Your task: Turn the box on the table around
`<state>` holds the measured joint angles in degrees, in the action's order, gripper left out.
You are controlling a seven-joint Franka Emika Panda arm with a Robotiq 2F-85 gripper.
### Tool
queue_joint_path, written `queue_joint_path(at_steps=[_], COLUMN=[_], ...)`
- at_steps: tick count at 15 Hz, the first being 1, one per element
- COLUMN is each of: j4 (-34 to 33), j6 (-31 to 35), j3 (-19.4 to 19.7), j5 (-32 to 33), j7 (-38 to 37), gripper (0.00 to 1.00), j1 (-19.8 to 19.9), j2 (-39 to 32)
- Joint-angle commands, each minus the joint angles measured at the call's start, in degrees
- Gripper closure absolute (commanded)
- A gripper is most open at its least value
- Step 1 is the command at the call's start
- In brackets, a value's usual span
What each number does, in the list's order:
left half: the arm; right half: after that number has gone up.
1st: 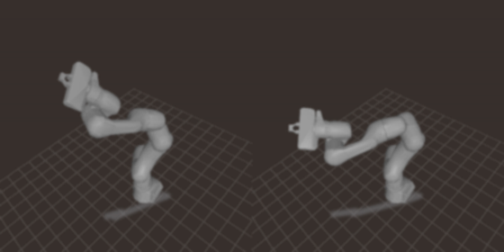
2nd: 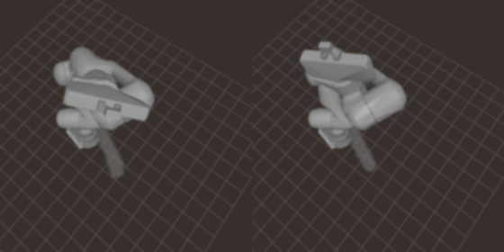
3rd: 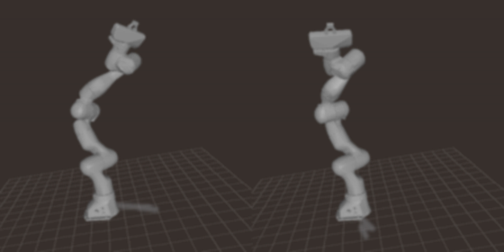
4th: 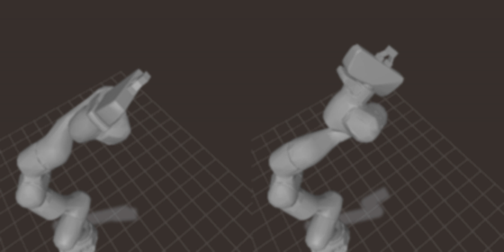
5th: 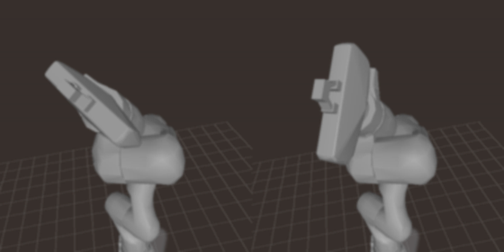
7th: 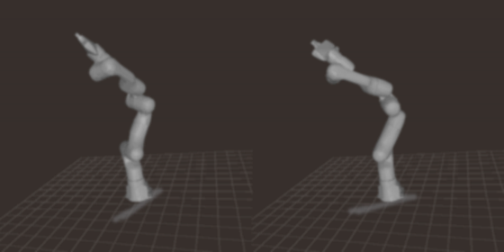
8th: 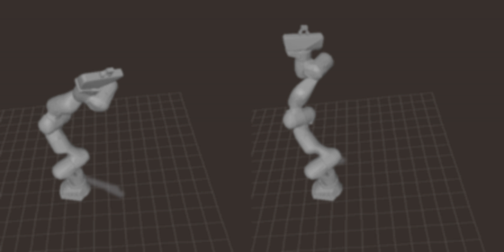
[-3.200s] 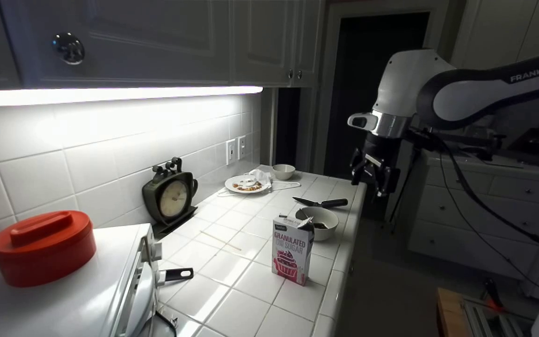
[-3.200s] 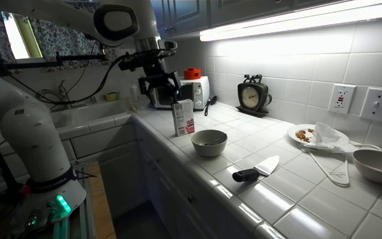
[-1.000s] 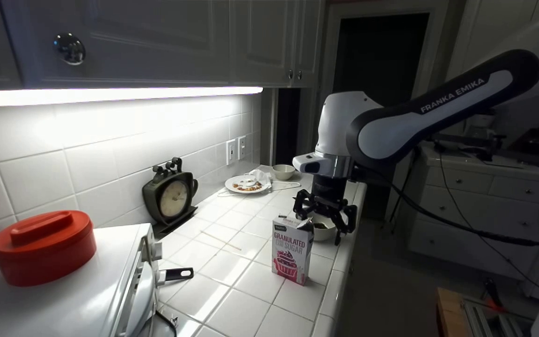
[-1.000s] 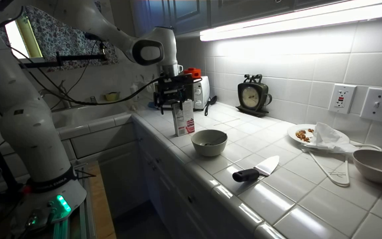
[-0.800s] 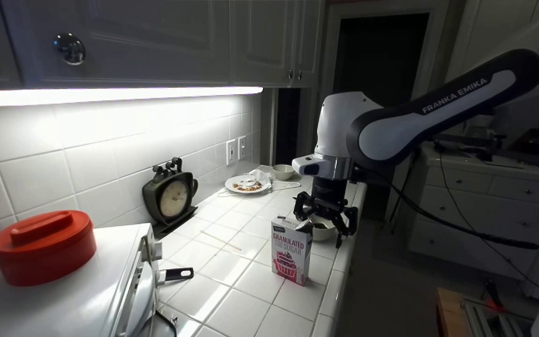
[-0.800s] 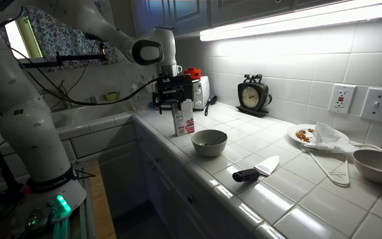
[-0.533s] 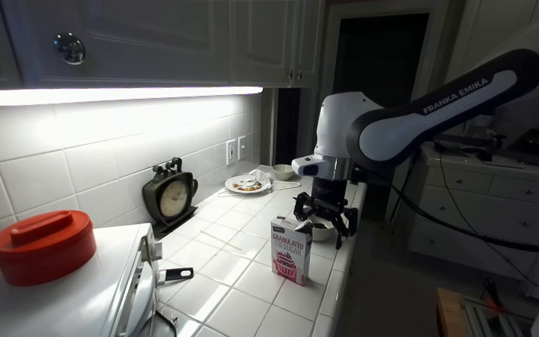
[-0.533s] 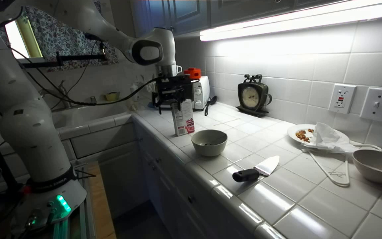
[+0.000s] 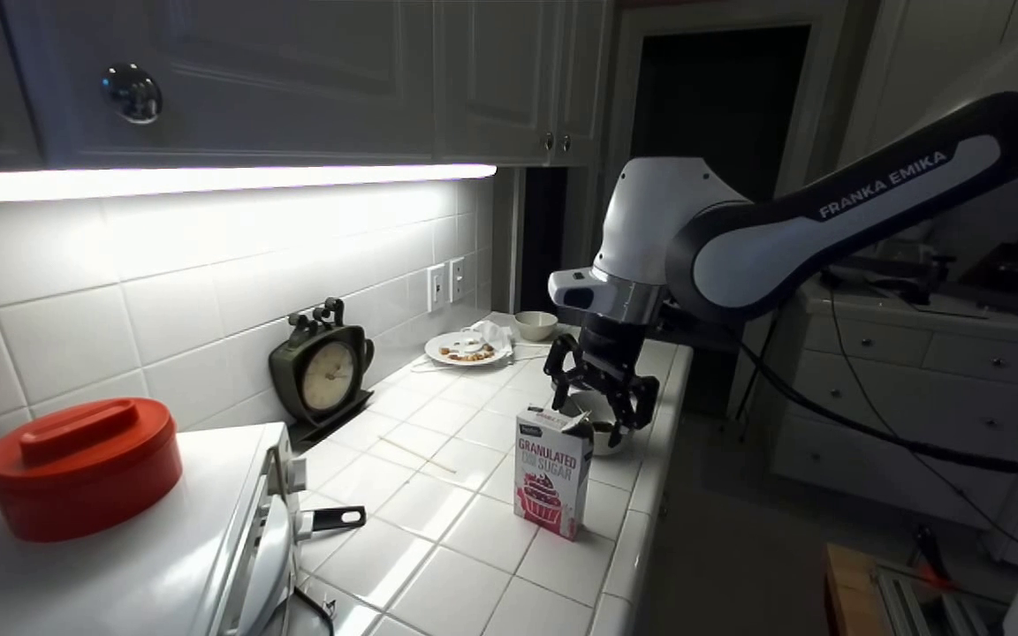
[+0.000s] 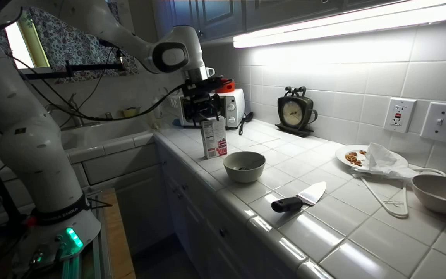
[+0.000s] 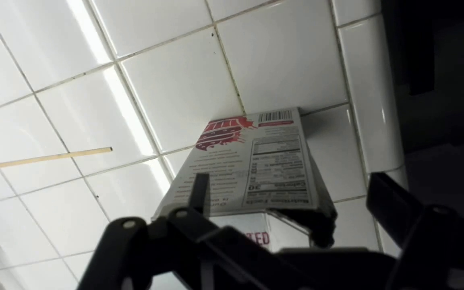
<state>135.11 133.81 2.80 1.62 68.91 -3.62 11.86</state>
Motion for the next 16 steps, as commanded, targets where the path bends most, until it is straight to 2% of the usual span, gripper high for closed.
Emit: queue_joint_path(at_steps=[1, 4, 7, 10, 14, 15, 16], j4=[2.2, -0.3, -2.6, -4.9, -6.5, -6.9, -5.1], j6=[3.1, 1.3, -1.9, -5.0, -9.7, -11.4, -8.8], j3=[-0.2, 0.6, 2.7, 4.7, 5.5, 5.3, 4.0], j5=[-2.7, -1.7, -4.3, -6.9, -8.3, -7.7, -6.7], j7=[5.0, 14.3, 26.6, 39.0, 53.2, 55.7, 50.2], gripper=[0.0, 0.0, 0.0, 0.0, 0.0, 0.0, 0.0], j1=[-2.1, -3.3, -4.2, -4.2, -3.4, -3.2, -1.9], j2=[4.1, 3.9, 4.2, 2.5, 1.4, 1.3, 2.3])
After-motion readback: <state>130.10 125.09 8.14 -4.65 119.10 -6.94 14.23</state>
